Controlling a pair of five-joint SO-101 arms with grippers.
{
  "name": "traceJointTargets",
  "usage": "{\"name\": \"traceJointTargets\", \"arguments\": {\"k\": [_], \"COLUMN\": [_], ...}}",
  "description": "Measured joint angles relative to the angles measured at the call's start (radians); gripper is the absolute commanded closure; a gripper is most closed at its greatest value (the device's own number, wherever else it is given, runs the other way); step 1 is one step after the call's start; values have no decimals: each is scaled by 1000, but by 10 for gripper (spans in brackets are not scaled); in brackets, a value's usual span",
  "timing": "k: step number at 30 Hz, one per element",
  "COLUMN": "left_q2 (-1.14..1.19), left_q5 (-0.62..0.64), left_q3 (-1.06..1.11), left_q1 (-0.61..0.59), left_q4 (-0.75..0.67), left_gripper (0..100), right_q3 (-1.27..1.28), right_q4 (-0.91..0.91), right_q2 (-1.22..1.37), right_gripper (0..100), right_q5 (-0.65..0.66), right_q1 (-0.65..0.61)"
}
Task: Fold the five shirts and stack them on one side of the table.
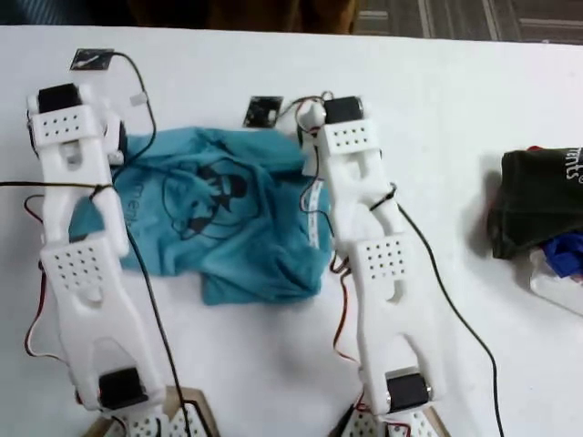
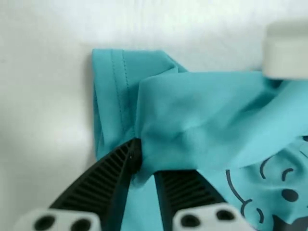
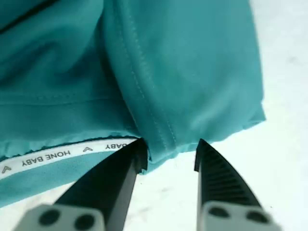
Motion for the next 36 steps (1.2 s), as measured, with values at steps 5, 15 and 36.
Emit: {"name": "traceJointTargets", "arguments": {"k": [5,15,36], "left_q2": [0,0,-118], "left_q5": [0,0,0], "left_q3": [0,0,0], "left_q1": [2,2,2], "left_q4": [0,0,100], "left_gripper": [973,973,973], "right_q3": [-2,-2,0], "right_q4": [0,-80,23], "right_q2": [0,52,-310], "right_gripper": [873,981,981], "right_q5": [0,0,-195], "right_q1": [0,2,12]}}
